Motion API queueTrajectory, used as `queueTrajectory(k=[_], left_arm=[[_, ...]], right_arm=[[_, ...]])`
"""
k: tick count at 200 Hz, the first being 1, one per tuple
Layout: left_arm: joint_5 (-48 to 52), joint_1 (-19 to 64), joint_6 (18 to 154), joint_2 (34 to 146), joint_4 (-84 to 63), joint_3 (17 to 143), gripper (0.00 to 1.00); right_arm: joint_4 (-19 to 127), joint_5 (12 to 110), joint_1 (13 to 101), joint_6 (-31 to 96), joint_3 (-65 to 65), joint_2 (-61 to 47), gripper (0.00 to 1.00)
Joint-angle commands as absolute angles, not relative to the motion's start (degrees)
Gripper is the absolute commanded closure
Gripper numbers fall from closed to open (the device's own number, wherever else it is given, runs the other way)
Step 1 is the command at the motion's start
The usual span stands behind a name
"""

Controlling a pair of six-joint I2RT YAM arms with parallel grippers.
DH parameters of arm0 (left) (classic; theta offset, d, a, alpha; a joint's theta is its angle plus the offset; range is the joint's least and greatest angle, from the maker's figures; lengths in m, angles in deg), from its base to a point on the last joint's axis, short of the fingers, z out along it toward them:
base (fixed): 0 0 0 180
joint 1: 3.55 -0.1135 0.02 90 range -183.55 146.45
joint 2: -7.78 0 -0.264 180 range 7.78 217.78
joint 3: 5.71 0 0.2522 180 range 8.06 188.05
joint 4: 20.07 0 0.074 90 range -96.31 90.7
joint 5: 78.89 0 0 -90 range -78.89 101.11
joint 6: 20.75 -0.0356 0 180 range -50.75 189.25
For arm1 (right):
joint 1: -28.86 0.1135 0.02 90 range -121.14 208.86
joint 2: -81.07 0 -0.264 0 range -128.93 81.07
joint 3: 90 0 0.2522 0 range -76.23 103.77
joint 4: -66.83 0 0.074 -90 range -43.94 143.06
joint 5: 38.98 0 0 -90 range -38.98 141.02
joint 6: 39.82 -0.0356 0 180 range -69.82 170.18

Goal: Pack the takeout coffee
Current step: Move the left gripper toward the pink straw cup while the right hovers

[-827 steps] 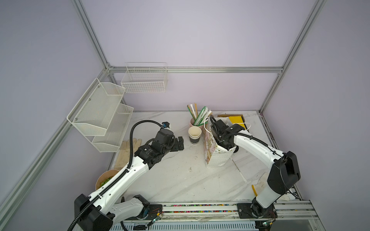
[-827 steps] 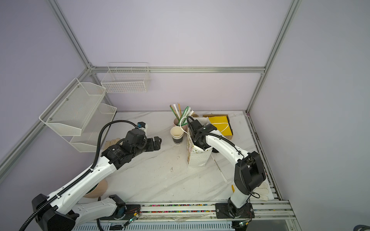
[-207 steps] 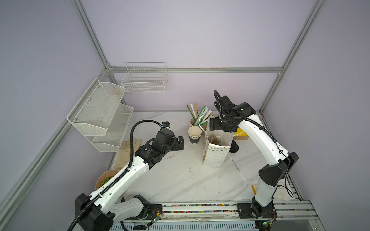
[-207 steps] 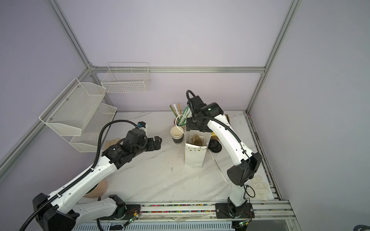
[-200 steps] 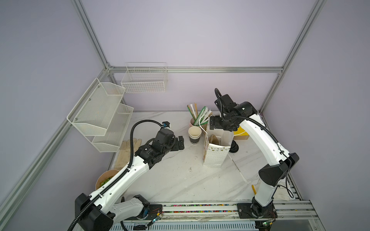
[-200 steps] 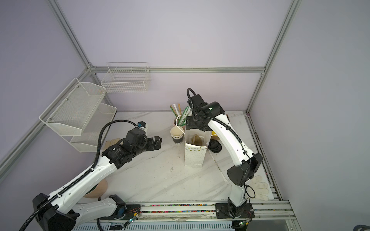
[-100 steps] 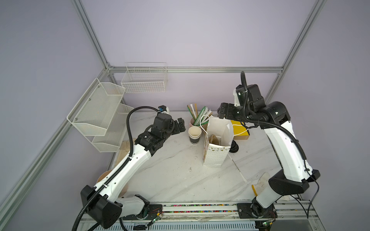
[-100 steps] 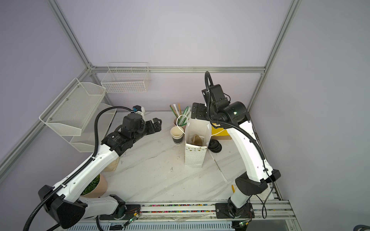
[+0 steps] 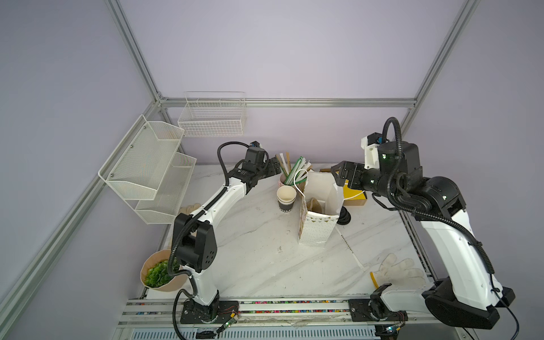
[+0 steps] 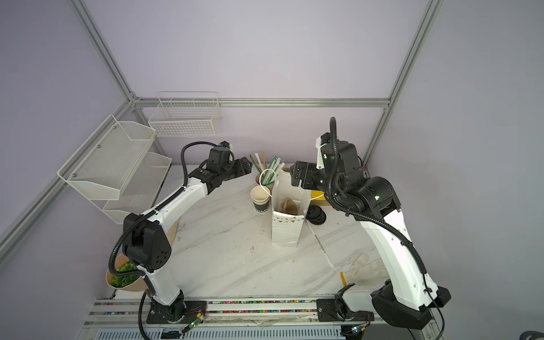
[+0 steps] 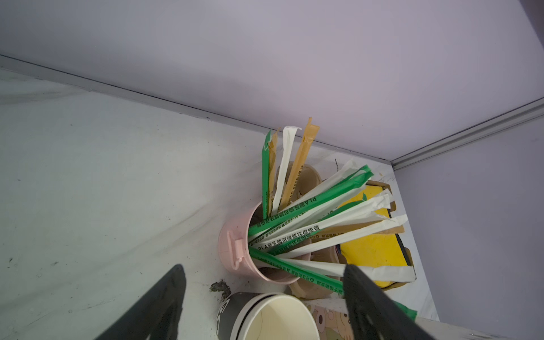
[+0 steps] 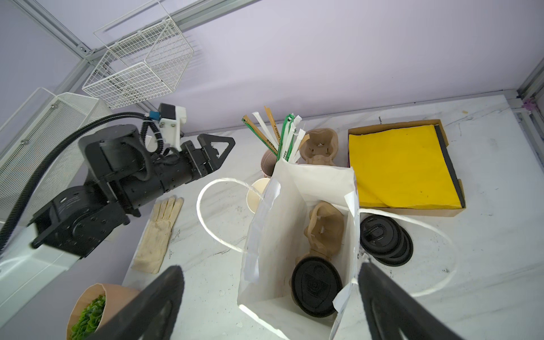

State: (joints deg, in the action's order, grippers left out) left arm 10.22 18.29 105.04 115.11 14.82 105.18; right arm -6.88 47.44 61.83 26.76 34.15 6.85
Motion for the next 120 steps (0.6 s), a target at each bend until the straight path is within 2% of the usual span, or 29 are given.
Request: queueTrajectory(k=[1,82,99,112,120], left_arm=[[7.7,16.9,103.0,117.5,12.9,115.4,0.23],[6.3,16.5,103.6,124.8,11.8,122.1,0.37],[4.6,16.4,104.2,124.7,11.6,122.2,0.45],[2.8,16.6,106.2,123.8,10.2,120.3,0.44],[1.4,16.6,107.7,123.1,9.7,119.2,0.4]], right_arm=[[-2.4,48.3,61.6,27.5,31.8,8.8,0.05],[0.3,48.6,61.5,26.4,26.2,9.5,0.05],[-0.1,48.4,61.6,26.3,26.1,9.5,0.05],[0.0,48.1,61.6,26.1,26.0,9.7,0.05],[0.1,48.0,61.6,26.1,26.0,9.7,0.05]])
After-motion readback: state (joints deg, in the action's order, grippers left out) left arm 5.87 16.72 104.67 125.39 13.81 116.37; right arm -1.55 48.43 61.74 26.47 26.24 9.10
